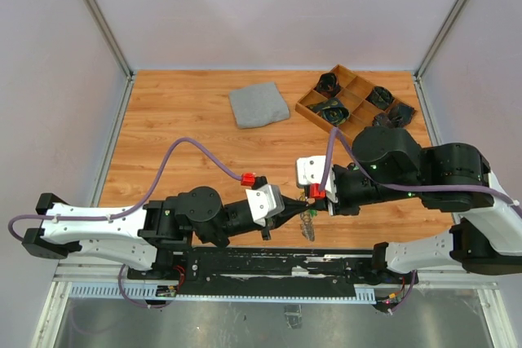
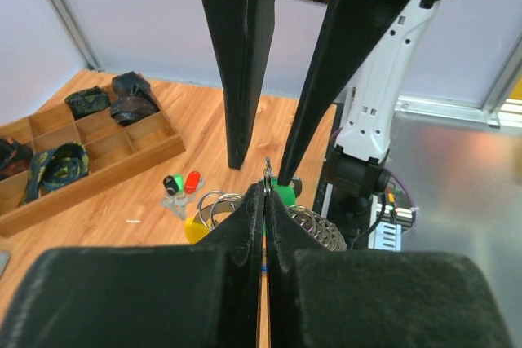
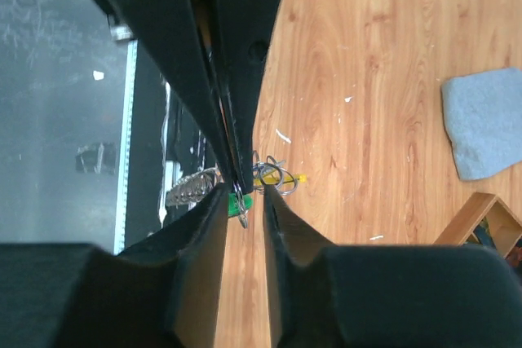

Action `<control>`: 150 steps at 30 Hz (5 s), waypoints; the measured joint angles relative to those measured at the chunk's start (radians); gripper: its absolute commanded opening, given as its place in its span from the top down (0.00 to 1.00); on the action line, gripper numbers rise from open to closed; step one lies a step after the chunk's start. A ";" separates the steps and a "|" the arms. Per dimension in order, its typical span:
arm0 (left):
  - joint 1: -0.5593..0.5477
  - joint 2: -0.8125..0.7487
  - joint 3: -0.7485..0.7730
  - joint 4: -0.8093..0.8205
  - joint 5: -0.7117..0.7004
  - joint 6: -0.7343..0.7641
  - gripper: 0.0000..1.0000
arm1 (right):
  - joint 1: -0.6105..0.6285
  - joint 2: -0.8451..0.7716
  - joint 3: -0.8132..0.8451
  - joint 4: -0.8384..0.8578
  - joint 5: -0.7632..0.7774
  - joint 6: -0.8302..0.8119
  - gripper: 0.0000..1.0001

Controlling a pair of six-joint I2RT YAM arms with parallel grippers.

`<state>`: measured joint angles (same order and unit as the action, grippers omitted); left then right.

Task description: Put the keys on the keyring

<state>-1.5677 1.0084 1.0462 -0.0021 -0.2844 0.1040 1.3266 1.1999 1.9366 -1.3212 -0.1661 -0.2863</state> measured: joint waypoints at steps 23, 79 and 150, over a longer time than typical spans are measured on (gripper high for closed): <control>0.099 -0.128 -0.194 0.175 -0.079 -0.075 0.99 | -0.518 -0.195 -0.241 0.435 0.000 0.349 0.59; 0.257 -0.196 -0.280 0.338 0.193 -0.180 1.00 | -0.720 -0.331 -0.815 1.099 -0.802 0.833 0.82; 0.257 -0.182 -0.280 0.336 0.218 -0.181 1.00 | -0.697 -0.421 -0.756 0.938 -0.695 0.590 0.66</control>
<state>-1.3102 0.8265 0.7666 0.3344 -0.0666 -0.0769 0.6300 0.7792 1.1809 -0.3836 -0.8612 0.3038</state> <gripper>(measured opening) 0.013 0.352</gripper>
